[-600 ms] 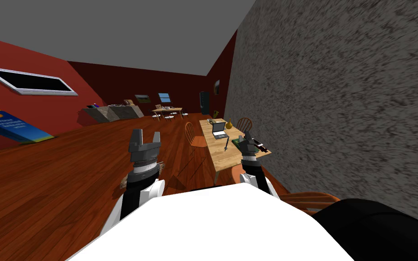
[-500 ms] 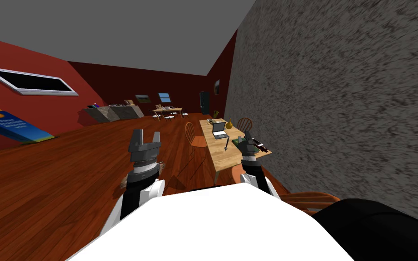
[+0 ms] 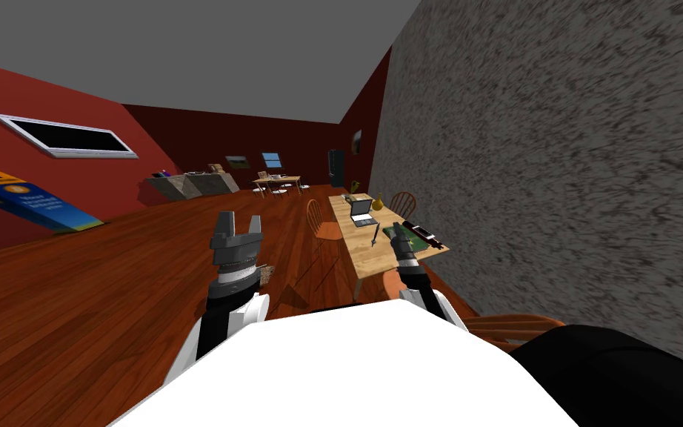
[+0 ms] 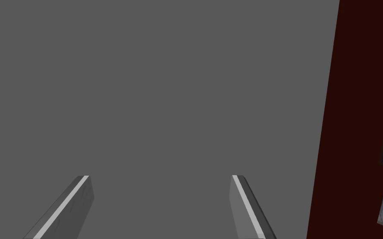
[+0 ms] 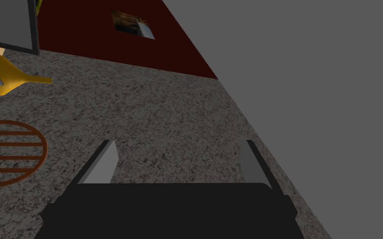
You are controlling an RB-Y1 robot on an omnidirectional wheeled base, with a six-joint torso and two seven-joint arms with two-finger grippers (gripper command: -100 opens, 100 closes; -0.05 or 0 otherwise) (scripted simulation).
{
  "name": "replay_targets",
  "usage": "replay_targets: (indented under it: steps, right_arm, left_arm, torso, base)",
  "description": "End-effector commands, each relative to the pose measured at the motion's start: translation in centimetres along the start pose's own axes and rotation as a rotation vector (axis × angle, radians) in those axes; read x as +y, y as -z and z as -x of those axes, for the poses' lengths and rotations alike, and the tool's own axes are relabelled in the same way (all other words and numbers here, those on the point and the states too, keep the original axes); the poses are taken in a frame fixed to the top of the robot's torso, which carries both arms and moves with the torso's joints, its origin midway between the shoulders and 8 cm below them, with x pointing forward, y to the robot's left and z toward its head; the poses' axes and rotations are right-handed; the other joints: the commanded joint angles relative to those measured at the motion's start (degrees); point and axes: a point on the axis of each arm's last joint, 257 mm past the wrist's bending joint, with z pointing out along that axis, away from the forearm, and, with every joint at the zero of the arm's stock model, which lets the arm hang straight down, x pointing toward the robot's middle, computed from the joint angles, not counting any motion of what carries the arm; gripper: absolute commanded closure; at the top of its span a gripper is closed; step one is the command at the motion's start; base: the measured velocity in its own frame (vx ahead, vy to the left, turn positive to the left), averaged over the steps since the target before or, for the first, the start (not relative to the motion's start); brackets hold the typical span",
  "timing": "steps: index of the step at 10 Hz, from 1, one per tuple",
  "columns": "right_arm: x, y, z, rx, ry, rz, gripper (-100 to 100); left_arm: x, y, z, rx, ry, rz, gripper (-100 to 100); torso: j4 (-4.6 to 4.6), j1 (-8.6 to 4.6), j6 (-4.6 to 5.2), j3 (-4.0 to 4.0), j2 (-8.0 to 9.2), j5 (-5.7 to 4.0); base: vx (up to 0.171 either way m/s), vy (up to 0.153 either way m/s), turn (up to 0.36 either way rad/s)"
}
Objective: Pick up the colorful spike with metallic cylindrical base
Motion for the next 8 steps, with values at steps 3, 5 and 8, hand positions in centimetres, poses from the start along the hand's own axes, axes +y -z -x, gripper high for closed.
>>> replay_targets:
  steps: [3,5,8]
  right_arm:
    - [-5.3,1.0,0.8,0.028,0.121,-0.118,-100]
    - [-9.5,2.5,2.0,0.040,0.214,-0.220,-100]
    - [-16.1,5.9,4.4,0.053,0.347,-0.389,-100]
  left_arm:
    - [0.0,0.0,0.0,0.000,0.000,0.000,0]
    - [0.0,0.0,0.0,0.000,0.000,0.000,0]
    - [0.0,0.0,0.0,0.000,0.000,0.000,0]
  torso:
    - [0.00,0.07,-0.01,0.00,-0.01,0.02]
    - [0.00,-0.10,0.00,-0.01,-0.02,-0.02]
    - [-0.02,0.15,0.00,-0.05,-0.09,0.04]
  base:
    - [-0.019,0.111,0.039]
    - [-0.008,0.096,0.053]
    - [0.012,0.146,0.057]
